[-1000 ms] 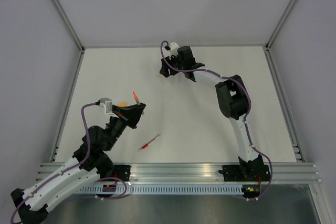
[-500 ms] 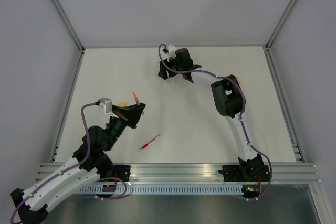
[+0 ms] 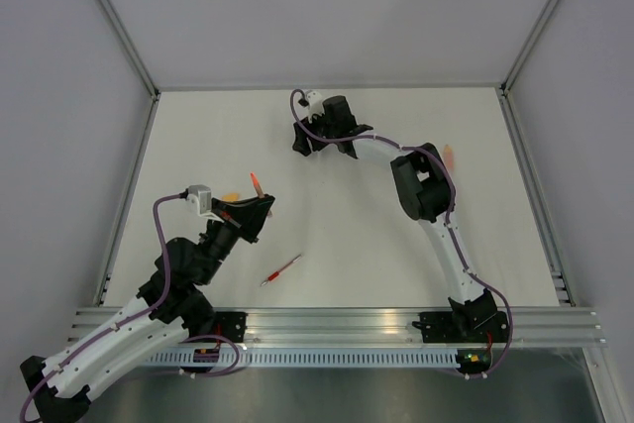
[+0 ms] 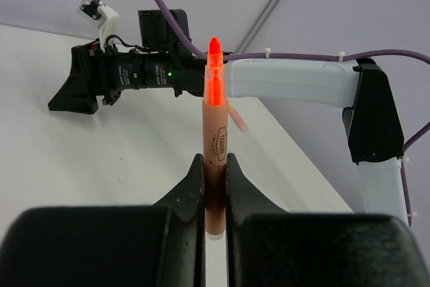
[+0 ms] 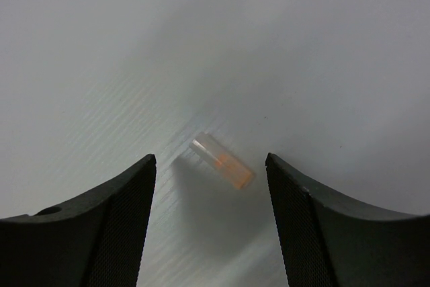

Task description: Insert the pens into the pen caps

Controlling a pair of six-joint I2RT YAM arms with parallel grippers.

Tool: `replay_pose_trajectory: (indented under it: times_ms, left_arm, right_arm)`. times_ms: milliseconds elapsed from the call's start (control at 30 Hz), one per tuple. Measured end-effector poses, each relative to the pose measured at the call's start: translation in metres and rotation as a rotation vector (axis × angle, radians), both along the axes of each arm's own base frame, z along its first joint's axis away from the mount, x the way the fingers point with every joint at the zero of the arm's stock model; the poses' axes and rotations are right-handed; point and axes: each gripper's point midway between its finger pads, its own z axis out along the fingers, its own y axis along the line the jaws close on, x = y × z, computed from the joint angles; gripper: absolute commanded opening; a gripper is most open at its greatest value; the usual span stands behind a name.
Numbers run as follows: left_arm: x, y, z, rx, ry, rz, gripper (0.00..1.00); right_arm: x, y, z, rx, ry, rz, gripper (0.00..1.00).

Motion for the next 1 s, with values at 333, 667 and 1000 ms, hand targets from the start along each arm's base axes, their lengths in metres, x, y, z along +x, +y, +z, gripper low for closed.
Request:
replay_pose_trajectory:
  times_ms: [333,667,1000]
  left_arm:
    - [-0.0004,0.0004,0.0007,-0.002,-0.002,0.000,0.02]
    - [-0.0037,0.0043,0.0081,-0.026,-0.021,0.001,0.02]
    - [-0.0030,0.0058,0.0066,-0.024,-0.017,0.009,0.02]
  right_arm:
    - [-0.0050,0.0070,-0.0020,-0.045,0.028,0.011,0.66]
    - [-0.0034,0.0062,-0.0040,-0.080,0.038,-0.014,0.57]
    - [-0.0094,0.0115,-0.0071,-0.147,0.009,-0.011,0.43]
